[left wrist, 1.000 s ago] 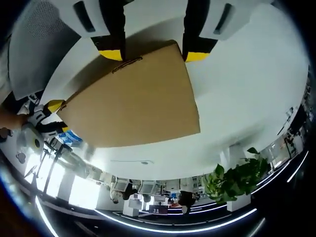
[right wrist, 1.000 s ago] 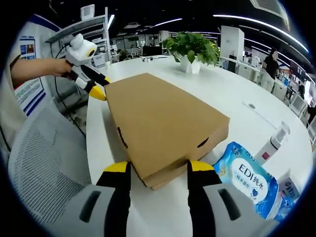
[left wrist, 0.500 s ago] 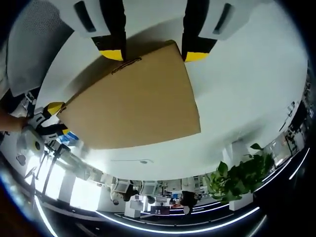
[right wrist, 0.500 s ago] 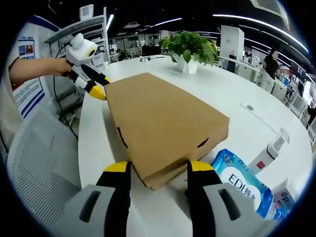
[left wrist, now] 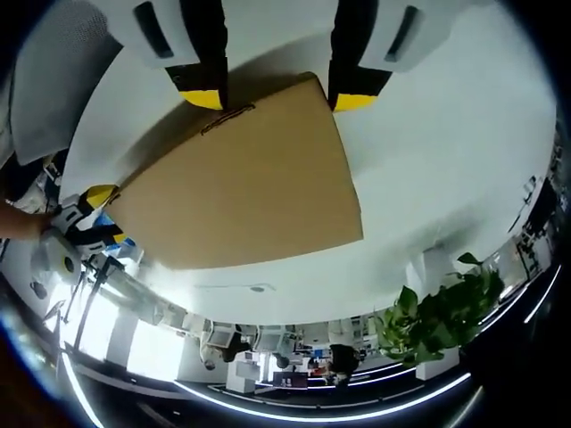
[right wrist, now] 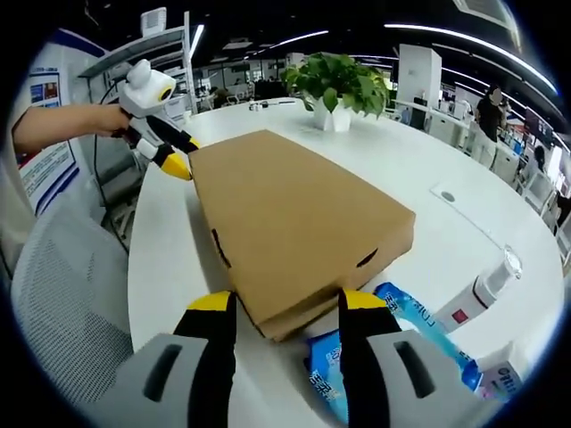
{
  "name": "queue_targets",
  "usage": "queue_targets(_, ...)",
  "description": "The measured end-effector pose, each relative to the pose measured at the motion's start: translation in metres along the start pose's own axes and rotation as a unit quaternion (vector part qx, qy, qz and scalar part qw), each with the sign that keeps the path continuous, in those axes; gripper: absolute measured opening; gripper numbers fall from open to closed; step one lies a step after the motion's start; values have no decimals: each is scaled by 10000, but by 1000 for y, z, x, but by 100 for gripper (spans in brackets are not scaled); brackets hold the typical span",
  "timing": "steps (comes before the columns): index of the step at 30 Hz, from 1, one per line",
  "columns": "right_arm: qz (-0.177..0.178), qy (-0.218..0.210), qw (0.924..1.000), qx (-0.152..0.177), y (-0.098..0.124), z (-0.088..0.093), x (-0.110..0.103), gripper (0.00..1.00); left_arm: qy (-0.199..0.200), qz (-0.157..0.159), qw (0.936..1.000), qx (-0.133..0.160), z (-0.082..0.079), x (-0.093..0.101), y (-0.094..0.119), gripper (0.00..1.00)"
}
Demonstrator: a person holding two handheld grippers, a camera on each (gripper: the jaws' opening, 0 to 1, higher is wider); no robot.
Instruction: Operate the shoe box by opening the lid, removing the specified soft item, and placing it in the target area until the item is outside and the box remains undamaged.
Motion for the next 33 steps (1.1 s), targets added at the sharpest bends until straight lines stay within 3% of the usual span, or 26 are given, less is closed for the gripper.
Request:
queue_targets(17,45,42,9999,-93,-4,0,16,43,-25,50,10000,34,-14,-2,-12,45)
queue_targets(26,80,-117,9998,-161,-3,2,17,44,75,6,10000,60,-12,-2,-13,46)
queue_targets(33,279,-326,9991,-2,9,4,14,48,22,3,9999,161,-8,2,-2,53)
Point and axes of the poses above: the point that each gripper's makers call its tool centre point, and the gripper's own axes: y roughly backward along the fingers, x roughly to its right, z roughly out of its underside, the point moved 9 cm from there along y, roughly backward along the fingers, and after that the axes turned 12 degrees about y, right-handed, at the moved point
